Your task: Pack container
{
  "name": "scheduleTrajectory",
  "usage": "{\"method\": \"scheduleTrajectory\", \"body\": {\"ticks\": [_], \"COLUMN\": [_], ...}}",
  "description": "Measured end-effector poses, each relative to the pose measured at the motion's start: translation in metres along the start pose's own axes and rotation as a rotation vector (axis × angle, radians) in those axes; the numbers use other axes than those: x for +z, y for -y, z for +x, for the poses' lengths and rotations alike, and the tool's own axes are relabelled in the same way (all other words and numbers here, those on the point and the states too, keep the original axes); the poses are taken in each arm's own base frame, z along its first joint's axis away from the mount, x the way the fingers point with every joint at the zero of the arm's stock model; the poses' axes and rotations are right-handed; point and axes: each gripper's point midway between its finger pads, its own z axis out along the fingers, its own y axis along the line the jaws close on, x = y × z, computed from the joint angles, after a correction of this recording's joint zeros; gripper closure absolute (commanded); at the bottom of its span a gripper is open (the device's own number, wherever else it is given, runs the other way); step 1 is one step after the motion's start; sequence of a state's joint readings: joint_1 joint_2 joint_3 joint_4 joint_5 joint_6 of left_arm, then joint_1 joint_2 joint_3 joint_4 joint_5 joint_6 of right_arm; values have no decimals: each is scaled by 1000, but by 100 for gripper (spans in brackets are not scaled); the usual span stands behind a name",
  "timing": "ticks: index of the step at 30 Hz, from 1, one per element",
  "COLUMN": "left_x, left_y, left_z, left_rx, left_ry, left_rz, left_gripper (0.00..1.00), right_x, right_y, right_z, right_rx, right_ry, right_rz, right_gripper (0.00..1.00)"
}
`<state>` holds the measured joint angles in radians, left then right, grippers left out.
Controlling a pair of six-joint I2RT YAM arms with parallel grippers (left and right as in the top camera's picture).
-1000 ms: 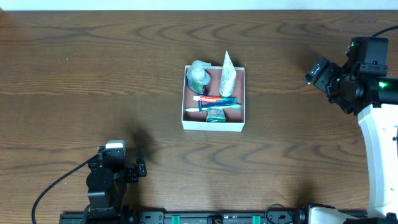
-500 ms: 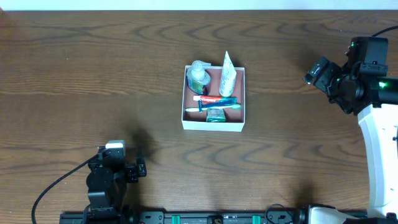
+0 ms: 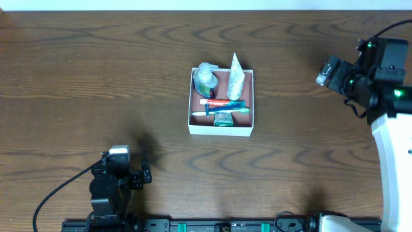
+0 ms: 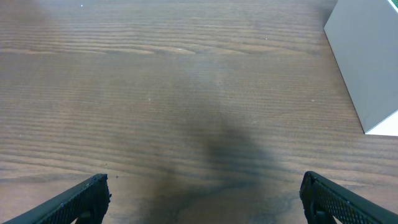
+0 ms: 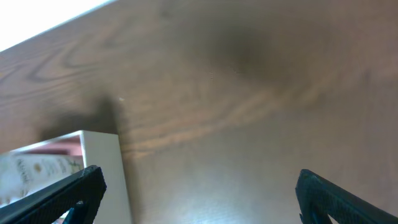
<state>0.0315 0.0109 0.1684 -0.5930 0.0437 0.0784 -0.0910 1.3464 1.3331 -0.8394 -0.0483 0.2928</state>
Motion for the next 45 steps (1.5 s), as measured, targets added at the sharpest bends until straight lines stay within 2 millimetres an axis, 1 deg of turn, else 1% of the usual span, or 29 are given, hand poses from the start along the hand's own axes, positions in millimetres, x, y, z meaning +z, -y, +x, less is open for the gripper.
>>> {"method": "scheduleTrajectory", "body": {"ticks": [3,5,7,9,12,17,20,22,27,32,38,41,45], "left_x": [0,0,0,0,0,0,0,0,0,0,0,0,0], "left_y": [0,0,0,0,0,0,0,0,0,0,0,0,0], "left_z": [0,0,0,0,0,0,0,0,0,0,0,0,0], "left_rx": [0,0,0,0,0,0,0,0,0,0,0,0,0], "left_ry": [0,0,0,0,0,0,0,0,0,0,0,0,0], "left_rz": [2,2,2,2,2,2,2,2,2,2,2,2,2], "left_gripper": [2,2,2,2,2,2,2,2,2,2,2,2,2], "right_x": [-18,-29,-36,-37,-31,-13,-8,-7,-9,-11,-5,-1,1], "right_y": [-12,-15,-15,-12,-6,9,17,20,26,27,28,28,28], "right_z": [-5,-3,4,13,36,84,113,125,146,161,180,187,191], "right_rx": [-136,-206,-259,-298,-343,-377,-384,-386,-392,-402,-411,-414,-417], "right_ry": [92,151,196,228,254,252,244,249,295,354,387,398,416], "right_rz": [-61,-85,-96,-101,-103,-105,-112,-115,-124,-147,-182,-195,-203], "right_gripper": [1,1,1,1,1,1,1,1,1,1,1,1,1]}}
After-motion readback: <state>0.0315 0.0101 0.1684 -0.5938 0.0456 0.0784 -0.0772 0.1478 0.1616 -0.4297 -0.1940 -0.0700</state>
